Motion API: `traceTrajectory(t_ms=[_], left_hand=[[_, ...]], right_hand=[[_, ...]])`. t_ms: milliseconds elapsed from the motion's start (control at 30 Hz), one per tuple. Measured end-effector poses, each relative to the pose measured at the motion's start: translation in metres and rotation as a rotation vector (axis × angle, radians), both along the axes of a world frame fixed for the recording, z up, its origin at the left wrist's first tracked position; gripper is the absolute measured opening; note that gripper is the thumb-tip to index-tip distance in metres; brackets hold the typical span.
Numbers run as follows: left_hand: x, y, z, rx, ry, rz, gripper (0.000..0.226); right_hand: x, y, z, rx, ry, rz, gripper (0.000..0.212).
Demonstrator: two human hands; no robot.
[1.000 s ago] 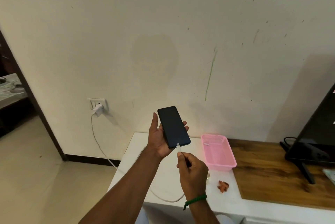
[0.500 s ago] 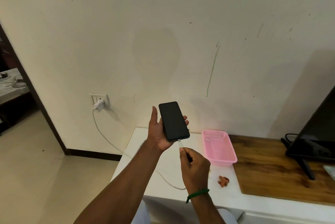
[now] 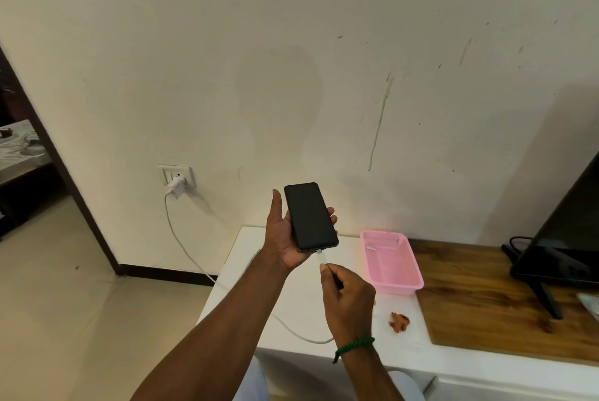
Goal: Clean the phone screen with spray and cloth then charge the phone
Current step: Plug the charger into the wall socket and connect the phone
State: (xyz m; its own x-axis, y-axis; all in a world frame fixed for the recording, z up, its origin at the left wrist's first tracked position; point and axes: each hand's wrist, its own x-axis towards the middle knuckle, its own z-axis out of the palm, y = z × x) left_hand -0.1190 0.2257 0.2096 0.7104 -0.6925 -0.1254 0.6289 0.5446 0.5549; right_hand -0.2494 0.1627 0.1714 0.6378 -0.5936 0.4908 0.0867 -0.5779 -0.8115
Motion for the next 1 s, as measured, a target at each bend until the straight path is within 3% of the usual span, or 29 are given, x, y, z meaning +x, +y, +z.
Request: traceTrajectory(t_ms=[367,600,1000], left_hand=[[0.001,-0.002,-0.004,0.019,-0.017,-0.006,0.088],[0.005,-0.006,-0.008,0.049,-0.060,0.011,0.086],[0.010,-0.009,-0.016,-0.014,0.022,0.010,0.085]], right_hand=[[0.001,-0.001,0.002,-0.004,0.014,0.001,0.009],[0.004,0.002,0.004,0.009,0.122,-0.015,0.023],[0.004,-0.003,0.009,-0.049,0.208,0.032,0.030]])
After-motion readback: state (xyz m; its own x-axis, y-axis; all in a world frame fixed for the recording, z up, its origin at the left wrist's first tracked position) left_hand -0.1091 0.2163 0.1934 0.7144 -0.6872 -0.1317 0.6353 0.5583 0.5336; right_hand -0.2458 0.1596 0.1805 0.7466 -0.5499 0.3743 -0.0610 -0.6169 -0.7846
